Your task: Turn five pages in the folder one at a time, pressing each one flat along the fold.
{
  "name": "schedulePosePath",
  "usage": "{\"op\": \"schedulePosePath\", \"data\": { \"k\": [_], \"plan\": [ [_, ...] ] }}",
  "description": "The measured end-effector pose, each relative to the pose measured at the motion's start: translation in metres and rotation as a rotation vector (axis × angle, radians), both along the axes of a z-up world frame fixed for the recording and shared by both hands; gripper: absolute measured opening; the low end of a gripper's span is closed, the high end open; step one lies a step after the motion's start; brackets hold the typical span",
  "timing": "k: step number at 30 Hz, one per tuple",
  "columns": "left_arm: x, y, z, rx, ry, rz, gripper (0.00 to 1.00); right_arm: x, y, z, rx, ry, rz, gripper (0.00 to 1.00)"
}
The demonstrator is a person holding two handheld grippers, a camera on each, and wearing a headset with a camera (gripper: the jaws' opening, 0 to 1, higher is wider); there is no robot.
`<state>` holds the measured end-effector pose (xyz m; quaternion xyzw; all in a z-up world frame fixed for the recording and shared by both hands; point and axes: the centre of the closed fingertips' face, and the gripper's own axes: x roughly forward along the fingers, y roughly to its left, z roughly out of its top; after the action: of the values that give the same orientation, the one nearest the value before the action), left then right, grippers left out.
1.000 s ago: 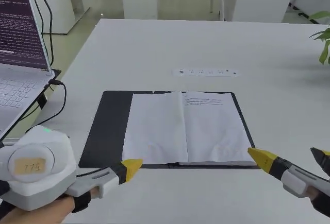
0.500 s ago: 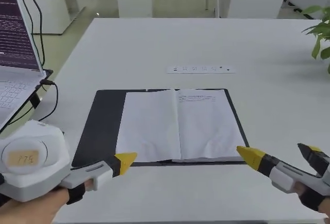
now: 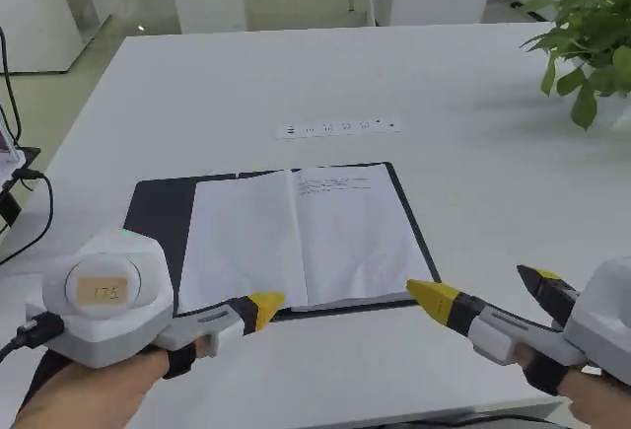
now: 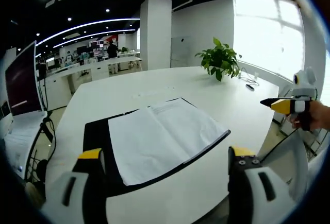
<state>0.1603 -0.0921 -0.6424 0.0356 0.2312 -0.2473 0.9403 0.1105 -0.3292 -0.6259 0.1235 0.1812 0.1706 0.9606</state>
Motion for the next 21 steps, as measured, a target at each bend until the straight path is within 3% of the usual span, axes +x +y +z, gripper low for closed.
{"op": "schedulePosePath", "data": {
  "k": [6,13,16,19,21],
  "plan": [
    [0.013,-0.031,-0.014,0.032,0.013,-0.063,0.99,-0.001,-0.001,-0.002,0.005,0.01,0.0,0.98],
    [0.032,-0.067,-0.029,0.02,0.029,-0.107,0.99,-0.003,-0.002,-0.005,0.012,0.008,-0.013,0.97],
    [0.037,-0.082,-0.037,0.03,0.038,-0.135,0.91,-0.004,-0.003,-0.007,0.013,0.011,-0.015,0.97],
    [0.045,-0.1,-0.044,0.019,0.035,-0.154,0.95,-0.005,-0.004,-0.008,0.013,0.008,-0.018,0.97],
    [0.049,-0.108,-0.049,0.028,0.044,-0.163,0.93,-0.005,-0.006,-0.01,0.012,0.014,-0.019,0.97]
  ]
}}
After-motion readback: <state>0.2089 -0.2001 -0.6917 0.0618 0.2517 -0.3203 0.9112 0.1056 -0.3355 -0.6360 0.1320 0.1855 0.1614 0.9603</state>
